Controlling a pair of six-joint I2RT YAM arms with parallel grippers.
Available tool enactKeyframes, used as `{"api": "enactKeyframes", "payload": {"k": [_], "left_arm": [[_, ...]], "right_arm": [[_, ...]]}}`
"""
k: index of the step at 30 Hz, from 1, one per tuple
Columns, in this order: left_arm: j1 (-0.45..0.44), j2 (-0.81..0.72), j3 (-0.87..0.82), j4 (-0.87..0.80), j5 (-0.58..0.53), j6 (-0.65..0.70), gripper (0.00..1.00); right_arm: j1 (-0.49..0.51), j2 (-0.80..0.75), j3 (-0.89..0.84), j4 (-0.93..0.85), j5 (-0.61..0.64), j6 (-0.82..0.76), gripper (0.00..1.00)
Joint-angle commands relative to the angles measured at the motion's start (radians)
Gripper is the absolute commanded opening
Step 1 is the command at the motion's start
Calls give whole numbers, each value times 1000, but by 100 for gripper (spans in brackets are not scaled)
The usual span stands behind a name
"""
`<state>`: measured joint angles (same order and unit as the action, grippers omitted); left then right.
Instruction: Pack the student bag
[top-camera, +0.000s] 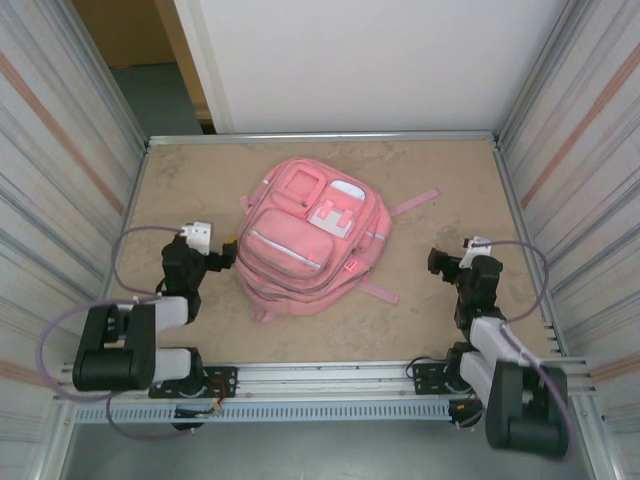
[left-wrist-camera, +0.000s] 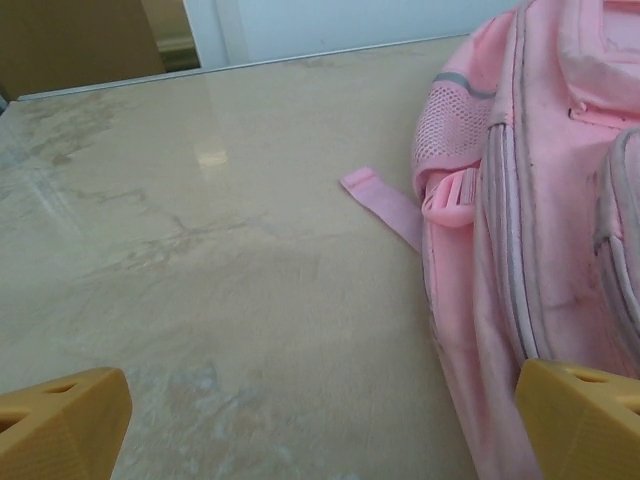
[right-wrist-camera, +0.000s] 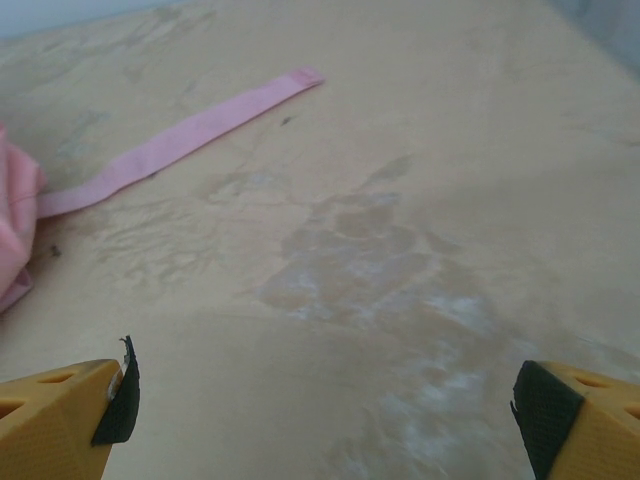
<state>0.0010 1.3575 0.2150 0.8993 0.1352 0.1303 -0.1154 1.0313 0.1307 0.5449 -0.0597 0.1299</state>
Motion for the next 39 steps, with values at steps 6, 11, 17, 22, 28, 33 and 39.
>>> {"api": "enactKeyframes", "payload": {"k": [6,11,17,22,28,33,39], "left_arm": [[17,174,141,45,49,-39,99],[-7,147,152,-35,21,-18,99],[-3,161,177,-60,19,-22,99],[-10,153,195,-108,-65,-51,99],[-10,153,198,-112,-63,-52,99],[-9,154,198,-112,-63,-51,99],[-9,154,198,-112,-63,-52,99]], "right_arm": [[54,329,187,270,-51,-63,99],[63,523,204,431,-1,-56,99],[69,506,252,289,17,-58,99],[72,504,275,251,56,-43,99],[66,513,288,240,28,-46,99],[66,510,285,242,30,-46,99],[66,510,287,238,30,-47,99]]}}
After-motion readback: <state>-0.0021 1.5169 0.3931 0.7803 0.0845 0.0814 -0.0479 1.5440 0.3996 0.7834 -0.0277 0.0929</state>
